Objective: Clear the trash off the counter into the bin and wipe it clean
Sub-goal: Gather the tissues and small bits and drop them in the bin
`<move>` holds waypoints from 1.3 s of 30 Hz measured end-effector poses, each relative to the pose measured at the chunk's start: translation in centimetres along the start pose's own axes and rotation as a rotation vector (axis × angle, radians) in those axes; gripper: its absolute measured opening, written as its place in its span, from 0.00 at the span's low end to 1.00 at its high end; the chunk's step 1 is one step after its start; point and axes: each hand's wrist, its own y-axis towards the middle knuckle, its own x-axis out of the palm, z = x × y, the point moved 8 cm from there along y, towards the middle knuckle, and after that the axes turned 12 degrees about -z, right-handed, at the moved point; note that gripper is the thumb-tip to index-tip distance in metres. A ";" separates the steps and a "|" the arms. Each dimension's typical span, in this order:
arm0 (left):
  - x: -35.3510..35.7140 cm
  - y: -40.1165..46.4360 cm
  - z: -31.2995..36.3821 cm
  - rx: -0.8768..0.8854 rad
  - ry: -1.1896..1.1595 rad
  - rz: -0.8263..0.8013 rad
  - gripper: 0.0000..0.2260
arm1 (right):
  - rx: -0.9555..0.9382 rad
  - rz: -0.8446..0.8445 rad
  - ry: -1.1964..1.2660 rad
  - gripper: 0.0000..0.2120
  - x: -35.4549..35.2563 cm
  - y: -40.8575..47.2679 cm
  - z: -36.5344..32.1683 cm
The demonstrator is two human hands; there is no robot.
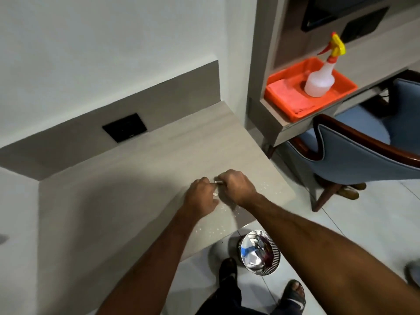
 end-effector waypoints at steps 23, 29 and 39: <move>9.9 -2.6 18.9 0.273 -0.399 0.272 0.08 | 0.403 0.533 0.255 0.06 6.9 -20.2 18.9; 27.2 1.6 15.9 -0.041 -0.348 -0.004 0.08 | 0.497 0.438 0.392 0.06 19.2 -20.0 27.2; 47.0 8.8 9.3 -0.271 -0.182 -0.287 0.08 | 0.649 0.145 0.488 0.07 37.0 -13.4 37.3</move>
